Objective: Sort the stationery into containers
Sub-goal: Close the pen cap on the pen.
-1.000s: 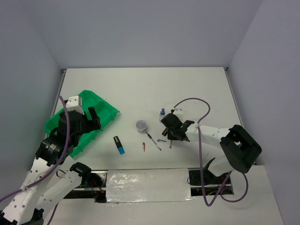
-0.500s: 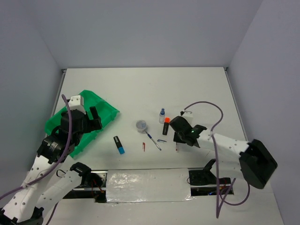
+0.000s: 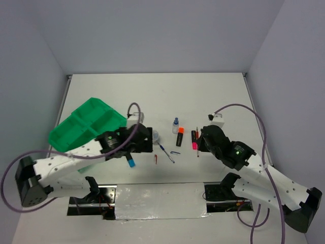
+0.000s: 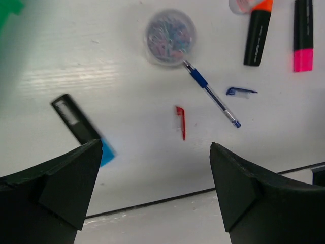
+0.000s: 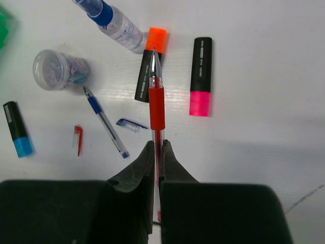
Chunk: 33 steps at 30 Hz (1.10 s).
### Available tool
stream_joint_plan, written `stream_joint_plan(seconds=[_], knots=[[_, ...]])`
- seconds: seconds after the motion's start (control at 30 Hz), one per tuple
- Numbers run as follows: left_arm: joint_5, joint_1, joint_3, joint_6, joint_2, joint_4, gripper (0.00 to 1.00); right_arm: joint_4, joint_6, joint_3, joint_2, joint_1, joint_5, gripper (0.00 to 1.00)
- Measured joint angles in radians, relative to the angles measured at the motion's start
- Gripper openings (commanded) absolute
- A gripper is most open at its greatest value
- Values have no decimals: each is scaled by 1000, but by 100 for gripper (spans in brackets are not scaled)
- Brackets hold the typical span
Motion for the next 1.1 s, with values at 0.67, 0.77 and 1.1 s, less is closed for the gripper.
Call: stream_joint_plan(seconds=[0.67, 0.77, 1.1], knots=[[-53, -172, 140, -171, 533, 63, 81, -99, -85, 12, -154, 15, -84, 0], [-40, -154, 137, -171, 568, 69, 80, -100, -87, 12, -159, 16, -86, 0], [14, -136, 60, -163, 576, 132, 74, -99, -99, 11, -167, 16, -95, 0]])
